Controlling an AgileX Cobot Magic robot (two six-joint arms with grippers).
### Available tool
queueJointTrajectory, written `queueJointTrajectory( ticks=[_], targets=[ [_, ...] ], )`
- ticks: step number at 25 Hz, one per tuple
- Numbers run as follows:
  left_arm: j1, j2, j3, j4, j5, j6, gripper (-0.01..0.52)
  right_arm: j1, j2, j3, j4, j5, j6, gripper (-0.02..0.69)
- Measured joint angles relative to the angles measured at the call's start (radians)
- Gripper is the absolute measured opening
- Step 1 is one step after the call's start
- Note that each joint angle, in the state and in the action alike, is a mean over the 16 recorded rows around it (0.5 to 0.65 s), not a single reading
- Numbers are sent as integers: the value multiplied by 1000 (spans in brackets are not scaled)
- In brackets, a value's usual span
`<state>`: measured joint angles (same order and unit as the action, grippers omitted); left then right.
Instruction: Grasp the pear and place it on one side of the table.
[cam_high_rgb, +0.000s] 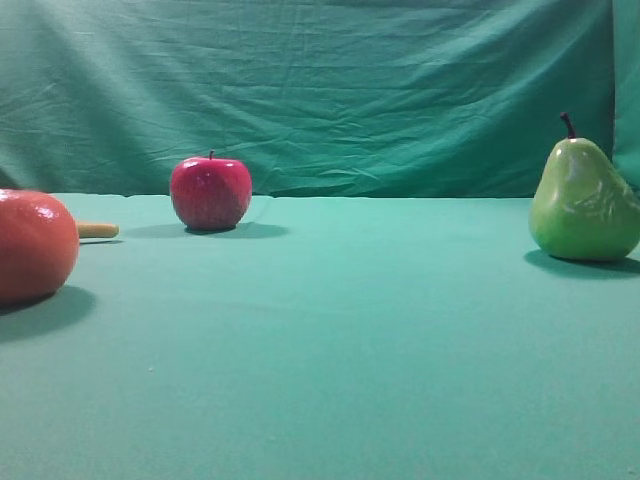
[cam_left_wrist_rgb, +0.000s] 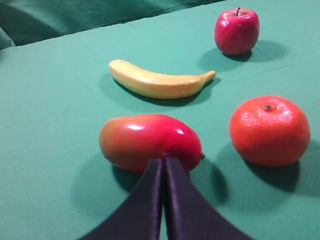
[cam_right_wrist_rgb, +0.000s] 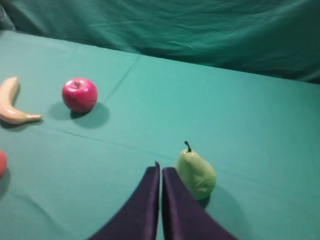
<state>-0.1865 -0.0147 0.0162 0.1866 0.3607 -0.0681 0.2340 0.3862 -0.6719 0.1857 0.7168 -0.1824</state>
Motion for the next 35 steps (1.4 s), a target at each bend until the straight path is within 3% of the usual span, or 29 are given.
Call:
queueJointTrajectory(
  ticks=[12, 23, 35],
  targets=[
    [0, 0, 0, 0, 0, 0, 0, -46, -165, 259, -220, -117, 149, 0],
    [0, 0, 0, 0, 0, 0, 0, -131, -366, 616, -254, -280, 163, 0],
    [0, 0, 0, 0, 0, 0, 0, -147, -397, 692, -255, -305, 161, 0]
  ],
)
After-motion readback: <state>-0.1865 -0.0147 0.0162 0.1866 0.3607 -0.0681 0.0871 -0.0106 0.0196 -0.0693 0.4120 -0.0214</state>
